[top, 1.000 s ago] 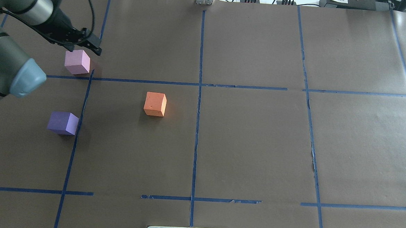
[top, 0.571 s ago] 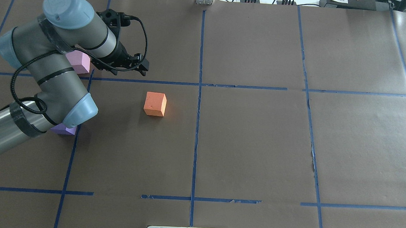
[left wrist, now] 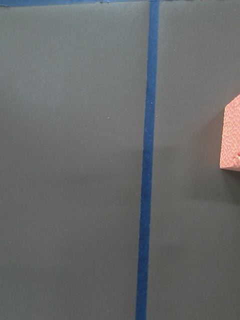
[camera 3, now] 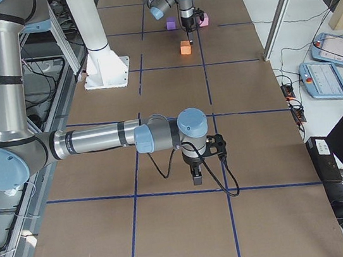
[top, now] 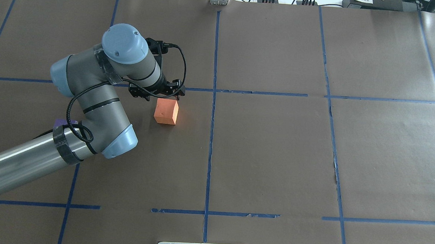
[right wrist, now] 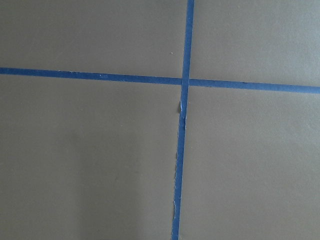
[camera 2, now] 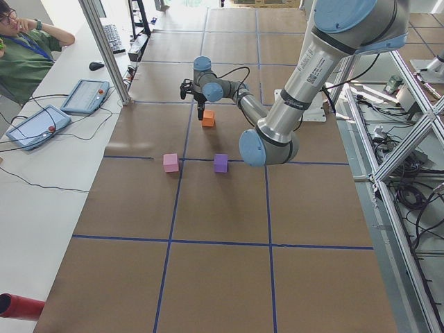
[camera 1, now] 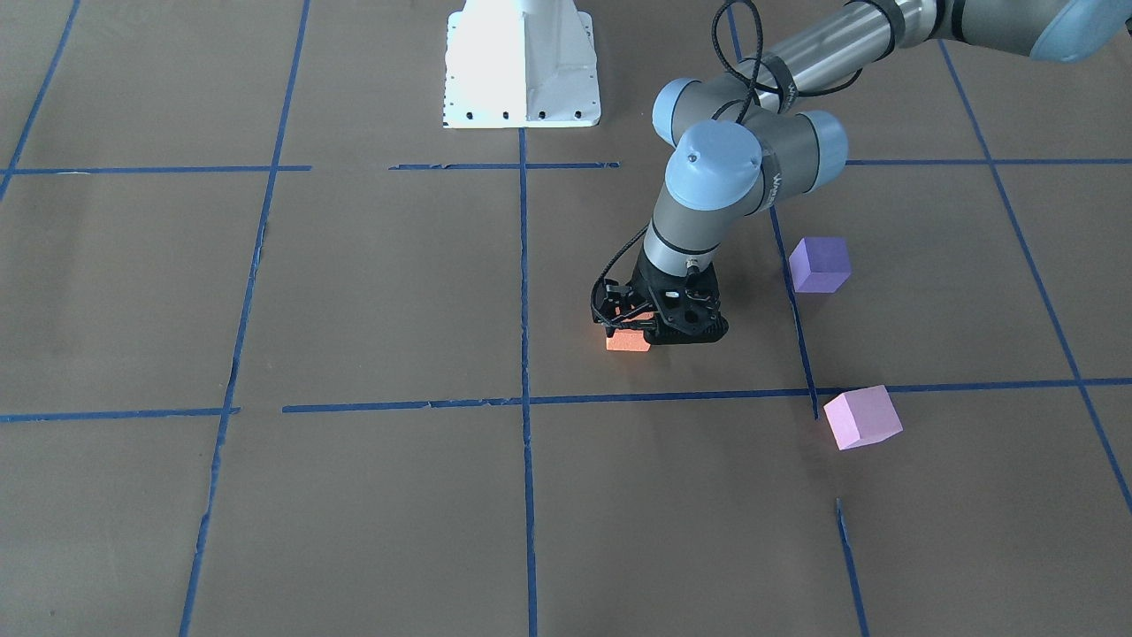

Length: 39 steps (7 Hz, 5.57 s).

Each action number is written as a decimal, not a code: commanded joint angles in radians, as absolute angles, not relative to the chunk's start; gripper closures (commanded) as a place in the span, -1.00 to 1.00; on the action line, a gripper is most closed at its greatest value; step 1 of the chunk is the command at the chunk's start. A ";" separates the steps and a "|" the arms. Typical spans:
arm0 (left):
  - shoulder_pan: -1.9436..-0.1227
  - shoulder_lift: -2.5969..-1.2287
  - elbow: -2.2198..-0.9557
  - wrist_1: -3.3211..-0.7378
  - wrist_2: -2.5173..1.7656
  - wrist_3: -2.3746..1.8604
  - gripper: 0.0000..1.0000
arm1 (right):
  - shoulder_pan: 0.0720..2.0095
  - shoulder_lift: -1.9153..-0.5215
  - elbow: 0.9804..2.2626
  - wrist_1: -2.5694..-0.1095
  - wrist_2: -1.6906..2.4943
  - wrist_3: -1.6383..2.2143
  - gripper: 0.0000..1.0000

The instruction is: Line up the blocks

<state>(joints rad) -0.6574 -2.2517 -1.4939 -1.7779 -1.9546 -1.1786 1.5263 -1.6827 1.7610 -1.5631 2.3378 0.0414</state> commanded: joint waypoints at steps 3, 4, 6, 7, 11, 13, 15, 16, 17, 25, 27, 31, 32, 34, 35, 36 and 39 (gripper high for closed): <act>-0.604 -2.249 -1.442 -1.801 -1.945 -1.200 -0.98 | 1.526 -1.683 1.761 -1.563 2.338 0.041 -1.00; -0.601 -2.249 -1.442 -1.802 -1.947 -1.197 -0.73 | 1.526 -1.683 1.761 -1.563 2.338 0.041 -1.00; -0.610 -2.249 -1.454 -1.796 -1.956 -1.192 0.60 | 1.526 -1.683 1.761 -1.563 2.338 0.041 -1.00; -0.647 -2.209 -1.509 -1.787 -1.962 -1.187 0.59 | 1.526 -1.683 1.759 -1.563 2.338 0.041 -1.00; -0.820 -1.845 -1.706 -1.801 -2.066 -0.953 0.36 | 1.526 -1.683 1.761 -1.563 2.338 0.041 -1.00; -0.842 -1.816 -1.675 -1.804 -2.066 -0.911 0.37 | 1.526 -1.683 1.761 -1.563 2.338 0.041 -1.00; -0.839 -1.825 -1.628 -1.856 -2.066 -0.913 0.37 | 1.526 -1.683 1.759 -1.563 2.338 0.041 -1.00; -0.836 -1.827 -1.603 -1.886 -2.066 -0.913 0.06 | 1.526 -1.683 1.761 -1.563 2.338 0.041 -1.00; -0.838 -1.828 -1.601 -1.897 -2.066 -0.922 -0.99 | 1.526 -1.683 1.761 -1.563 2.339 0.041 -1.00; -1.478 -1.671 -1.635 -1.595 -2.152 0.054 -1.00 | 1.526 -1.683 1.761 -1.563 2.338 0.041 -1.00; -1.590 -1.626 -1.588 -1.591 -2.154 0.283 -1.00 | 1.526 -1.683 1.759 -1.563 2.339 0.041 -1.00; -1.588 -1.629 -1.575 -1.604 -2.274 0.176 -1.00 | 1.526 -1.683 1.761 -1.563 2.338 0.041 -1.00; -1.588 -1.631 -1.577 -1.611 -2.275 0.179 -1.00 | 1.526 -1.683 1.759 -1.563 2.338 0.041 -1.00; -1.586 -1.641 -1.592 -1.611 -2.281 0.173 -1.00 | 1.526 -1.683 1.759 -1.563 2.338 0.041 -1.00; -1.588 -1.641 -1.592 -1.612 -2.281 0.175 -1.00 | 1.526 -1.683 1.761 -1.563 2.338 0.041 -1.00; -1.586 -1.641 -1.597 -1.612 -2.281 0.173 -1.00 | 1.526 -1.683 1.761 -1.563 2.338 0.041 -1.00; -1.586 -1.640 -1.595 -1.609 -2.281 0.173 -1.00 | 1.526 -1.683 1.761 -1.563 2.338 0.041 -1.00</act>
